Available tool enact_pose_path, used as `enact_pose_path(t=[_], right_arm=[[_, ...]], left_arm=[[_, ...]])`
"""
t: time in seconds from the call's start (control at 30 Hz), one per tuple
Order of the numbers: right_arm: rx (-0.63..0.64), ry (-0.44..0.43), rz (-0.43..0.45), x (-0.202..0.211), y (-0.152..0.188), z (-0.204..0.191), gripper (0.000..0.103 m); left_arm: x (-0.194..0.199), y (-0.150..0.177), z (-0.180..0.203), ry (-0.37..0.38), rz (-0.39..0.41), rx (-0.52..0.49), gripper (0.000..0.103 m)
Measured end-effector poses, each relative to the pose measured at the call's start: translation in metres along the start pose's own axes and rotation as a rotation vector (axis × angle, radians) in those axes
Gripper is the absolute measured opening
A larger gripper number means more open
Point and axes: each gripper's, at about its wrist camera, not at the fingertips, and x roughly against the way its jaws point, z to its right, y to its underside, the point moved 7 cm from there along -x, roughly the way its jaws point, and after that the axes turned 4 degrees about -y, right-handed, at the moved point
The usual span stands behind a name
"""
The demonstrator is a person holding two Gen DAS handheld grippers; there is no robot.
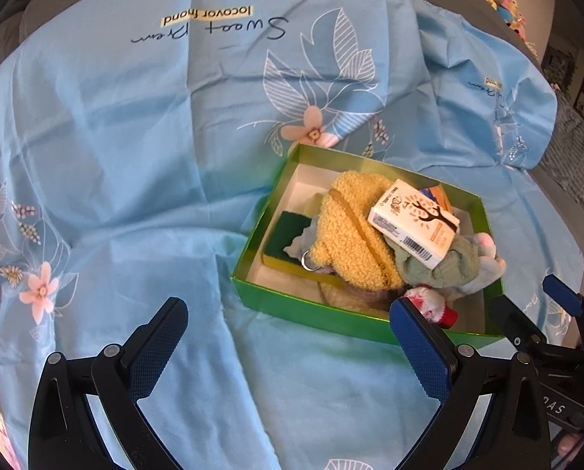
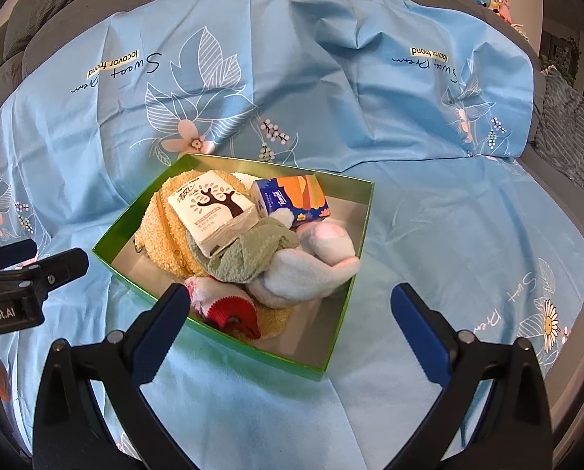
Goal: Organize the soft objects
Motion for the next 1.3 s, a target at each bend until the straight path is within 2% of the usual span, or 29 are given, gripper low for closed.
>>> enact_pose_path(t=[0.23,0.67,1.3], right_arm=[[0.002,-0.007,0.0,-0.006,-0.004,-0.002,0.102],[0.002,-0.014,0.001,-0.012,-0.008,-0.005,0.102],[-0.016,-0.025,-0.003,-0.014,-0.008,-0.002,0.102]], left_arm=[[-0.007,0.0,-0.004,-0.004,-0.034,-0.003,0.102],[-0.018,-0.003,-0.001,-0.034,-0.045,-0.03,0.102],[-0.02,-0.003,0.003,-0.033,-0.054,-0.036,0.103]])
